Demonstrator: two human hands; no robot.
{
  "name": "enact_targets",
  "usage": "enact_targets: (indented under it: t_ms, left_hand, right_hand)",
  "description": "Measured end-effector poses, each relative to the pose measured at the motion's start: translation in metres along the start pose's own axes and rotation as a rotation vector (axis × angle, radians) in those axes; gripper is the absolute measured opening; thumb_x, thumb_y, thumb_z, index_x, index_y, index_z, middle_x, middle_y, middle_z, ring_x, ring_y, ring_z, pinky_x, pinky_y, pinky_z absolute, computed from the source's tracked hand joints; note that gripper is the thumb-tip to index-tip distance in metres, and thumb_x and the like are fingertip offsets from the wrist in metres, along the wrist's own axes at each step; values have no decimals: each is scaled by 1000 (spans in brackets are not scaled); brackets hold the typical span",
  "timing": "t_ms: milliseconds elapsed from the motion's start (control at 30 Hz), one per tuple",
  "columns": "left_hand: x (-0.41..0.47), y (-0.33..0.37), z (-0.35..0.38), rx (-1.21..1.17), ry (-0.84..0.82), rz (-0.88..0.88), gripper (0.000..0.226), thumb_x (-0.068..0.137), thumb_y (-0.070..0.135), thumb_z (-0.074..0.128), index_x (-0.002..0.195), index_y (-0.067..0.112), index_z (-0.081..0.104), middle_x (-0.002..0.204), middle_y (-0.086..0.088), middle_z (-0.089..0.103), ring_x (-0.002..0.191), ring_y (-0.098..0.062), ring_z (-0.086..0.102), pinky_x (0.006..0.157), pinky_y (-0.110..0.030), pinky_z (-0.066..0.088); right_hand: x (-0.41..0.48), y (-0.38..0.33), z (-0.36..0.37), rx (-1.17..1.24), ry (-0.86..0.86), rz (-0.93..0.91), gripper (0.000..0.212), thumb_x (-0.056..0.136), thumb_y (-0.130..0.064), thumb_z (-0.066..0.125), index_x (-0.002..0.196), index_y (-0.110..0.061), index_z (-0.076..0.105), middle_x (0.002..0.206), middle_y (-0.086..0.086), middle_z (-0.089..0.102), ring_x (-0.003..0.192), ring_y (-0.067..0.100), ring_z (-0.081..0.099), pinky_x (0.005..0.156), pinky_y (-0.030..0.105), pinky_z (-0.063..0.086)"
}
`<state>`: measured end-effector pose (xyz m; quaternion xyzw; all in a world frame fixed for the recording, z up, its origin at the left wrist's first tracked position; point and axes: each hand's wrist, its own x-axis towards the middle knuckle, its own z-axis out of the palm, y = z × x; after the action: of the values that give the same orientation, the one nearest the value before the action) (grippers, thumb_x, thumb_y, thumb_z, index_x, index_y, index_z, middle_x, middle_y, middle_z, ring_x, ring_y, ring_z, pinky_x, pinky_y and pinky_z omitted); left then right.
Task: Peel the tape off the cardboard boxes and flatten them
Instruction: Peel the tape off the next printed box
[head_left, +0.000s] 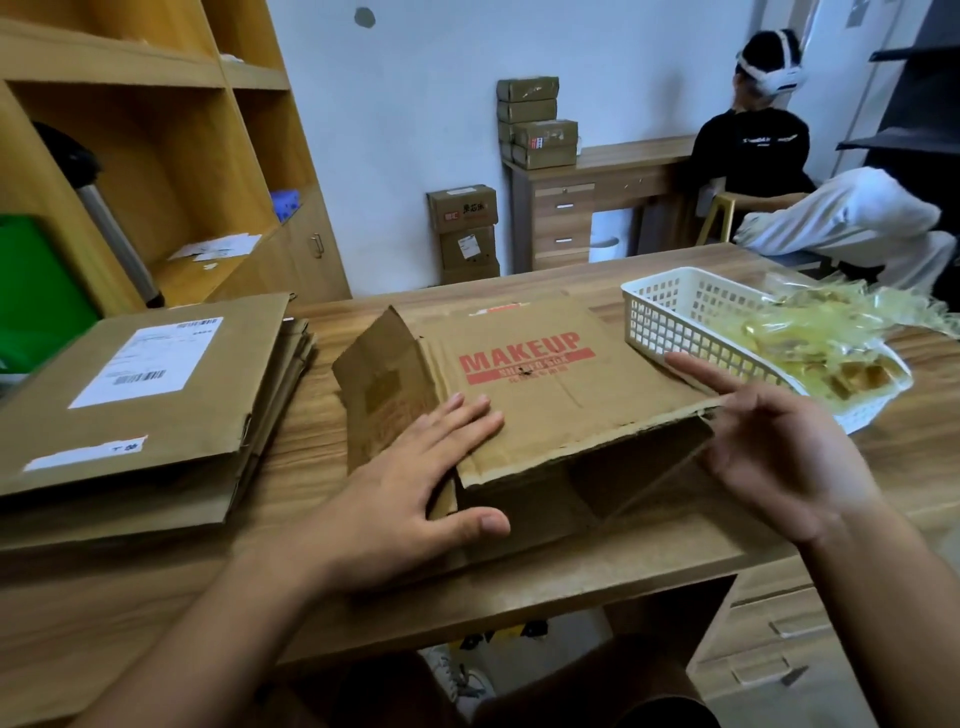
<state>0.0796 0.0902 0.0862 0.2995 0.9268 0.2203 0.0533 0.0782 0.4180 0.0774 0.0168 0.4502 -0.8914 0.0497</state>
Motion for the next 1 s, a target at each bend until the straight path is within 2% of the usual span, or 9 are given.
enact_targets:
  t_ms: [100,167,300,467,567,633,733,867,1000]
  left_hand:
    - [-2,-1,4,12,-62,0,83,80,93,16,154,56,9,159,40,-6,144,17,-13,123,-27,-2]
    - [-3,-2,6,14,-77,2,78,83,89,9,154,56,10,160,39,-4,144,18,-13,120,-22,-6]
    - [-4,-4,14,15,-141,-5,68,92,77,8,154,52,13,160,35,-1,142,20,-12,117,-14,-11]
    - [-5,-5,22,55,-190,-19,61,97,64,15,156,49,9,156,38,-4,136,28,-14,110,-4,-15]
    - [-7,-8,29,88,-175,-22,62,98,62,15,158,47,7,159,36,-2,138,26,-12,114,-7,-12]
    - [-8,-11,33,108,-133,-21,58,102,58,17,158,45,8,162,33,1,141,24,-9,117,-10,-8]
    - [-8,-13,37,110,-69,-51,52,108,46,28,158,47,11,160,34,5,137,28,-8,109,0,-11]
    - [-14,-16,37,97,137,-210,55,105,48,38,155,52,15,158,35,13,140,19,6,114,-9,3]
    - [-26,-29,31,111,282,-506,62,99,64,36,156,46,19,165,23,11,152,-1,8,124,-34,14]
  right_hand:
    - [-1,-9,10,-104,68,-90,73,65,1,42,136,-3,57,128,15,68,122,21,63,110,37,45]
    - [2,-13,13,-259,93,-141,62,72,2,44,131,-8,62,127,10,70,125,21,62,107,37,47]
    - [8,-6,25,-1078,138,-254,35,102,-19,53,133,-32,64,136,-15,61,128,0,49,109,18,33]
    - [27,21,35,-1633,-194,-171,64,100,-45,48,158,-32,26,163,-15,15,149,-1,-1,117,17,0]
    - [35,38,29,-1910,-270,-80,97,79,-87,8,160,-35,7,167,-11,-7,152,9,-14,123,29,-7]
    - [36,49,20,-2023,-281,-36,124,51,-95,-25,159,-39,-3,165,-12,-14,152,8,-16,125,35,-7]
    - [34,59,13,-2070,-263,-41,125,46,-89,-37,158,-40,-9,164,-14,-19,150,4,-19,125,34,-7]
    - [32,60,13,-2074,-219,-50,117,51,-89,-34,157,-44,-9,163,-17,-21,149,7,-23,124,34,-10]
    - [26,54,14,-2034,-73,26,97,66,-84,-4,156,-48,-4,164,-8,-22,153,21,-20,125,39,-4]
